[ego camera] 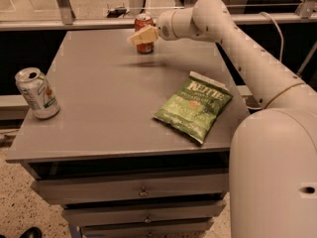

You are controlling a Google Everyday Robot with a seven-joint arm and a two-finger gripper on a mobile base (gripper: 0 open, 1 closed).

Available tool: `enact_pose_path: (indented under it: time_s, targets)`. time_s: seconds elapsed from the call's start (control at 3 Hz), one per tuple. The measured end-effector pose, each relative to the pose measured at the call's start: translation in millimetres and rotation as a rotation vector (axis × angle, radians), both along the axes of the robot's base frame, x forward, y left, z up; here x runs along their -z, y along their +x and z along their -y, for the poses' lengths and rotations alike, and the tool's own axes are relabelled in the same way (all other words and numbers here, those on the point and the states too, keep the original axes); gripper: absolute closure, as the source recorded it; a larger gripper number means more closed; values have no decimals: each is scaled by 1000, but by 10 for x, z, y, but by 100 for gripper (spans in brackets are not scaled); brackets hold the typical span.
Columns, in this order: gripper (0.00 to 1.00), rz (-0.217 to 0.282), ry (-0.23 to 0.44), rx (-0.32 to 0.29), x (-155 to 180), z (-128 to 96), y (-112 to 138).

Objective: Move coke can near 7up can

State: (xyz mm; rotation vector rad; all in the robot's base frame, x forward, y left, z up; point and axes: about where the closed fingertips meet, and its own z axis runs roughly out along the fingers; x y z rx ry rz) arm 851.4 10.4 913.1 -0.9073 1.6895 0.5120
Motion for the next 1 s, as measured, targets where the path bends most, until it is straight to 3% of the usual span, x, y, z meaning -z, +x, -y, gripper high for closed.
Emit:
enact_pose_path:
  time_s: [0.33, 1.0]
  targets:
    - [22, -10, 24, -25, 27, -103, 52]
    - [69, 0, 42, -42, -4, -84, -13]
